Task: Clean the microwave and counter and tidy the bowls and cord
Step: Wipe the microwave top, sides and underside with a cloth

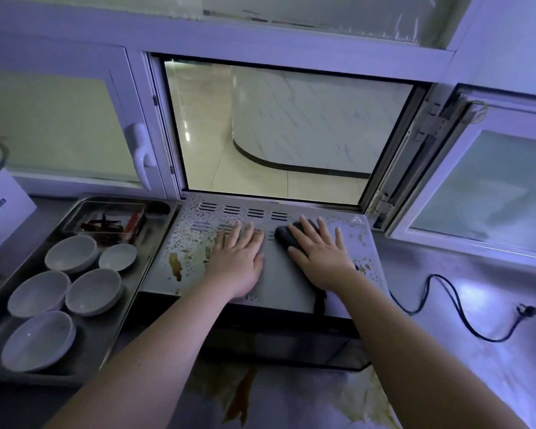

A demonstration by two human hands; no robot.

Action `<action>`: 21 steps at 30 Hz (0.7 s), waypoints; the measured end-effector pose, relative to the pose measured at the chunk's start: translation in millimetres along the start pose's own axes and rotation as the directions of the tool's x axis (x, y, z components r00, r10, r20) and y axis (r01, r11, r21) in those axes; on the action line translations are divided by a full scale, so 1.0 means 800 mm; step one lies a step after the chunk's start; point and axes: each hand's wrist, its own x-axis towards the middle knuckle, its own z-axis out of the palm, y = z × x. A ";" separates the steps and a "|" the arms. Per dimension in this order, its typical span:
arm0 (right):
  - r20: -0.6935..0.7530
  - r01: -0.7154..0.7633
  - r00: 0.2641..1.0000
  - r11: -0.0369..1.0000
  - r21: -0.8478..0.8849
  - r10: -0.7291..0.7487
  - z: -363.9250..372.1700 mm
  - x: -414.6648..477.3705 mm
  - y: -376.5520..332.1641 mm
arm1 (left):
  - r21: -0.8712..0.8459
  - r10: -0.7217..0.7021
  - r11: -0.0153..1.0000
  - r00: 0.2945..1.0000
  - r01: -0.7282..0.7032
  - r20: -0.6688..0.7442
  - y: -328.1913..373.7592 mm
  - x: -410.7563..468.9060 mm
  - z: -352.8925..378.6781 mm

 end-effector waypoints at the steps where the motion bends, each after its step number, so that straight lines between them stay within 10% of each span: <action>1: -0.003 -0.021 1.000 1.000 -0.001 0.021 -0.003 0.019 0.003 | -0.001 -0.001 1.000 1.000 0.001 0.001 0.000 0.000 0.000; 10: -0.027 -0.085 0.996 0.996 0.011 0.085 -0.017 0.097 -0.002 | -0.048 0.002 0.999 1.000 -0.003 -0.024 0.000 0.004 0.002; 21: 0.055 0.265 0.963 0.964 -0.017 -0.264 0.007 -0.094 -0.007 | -0.082 -0.013 0.997 0.999 0.010 -0.035 -0.005 0.002 0.001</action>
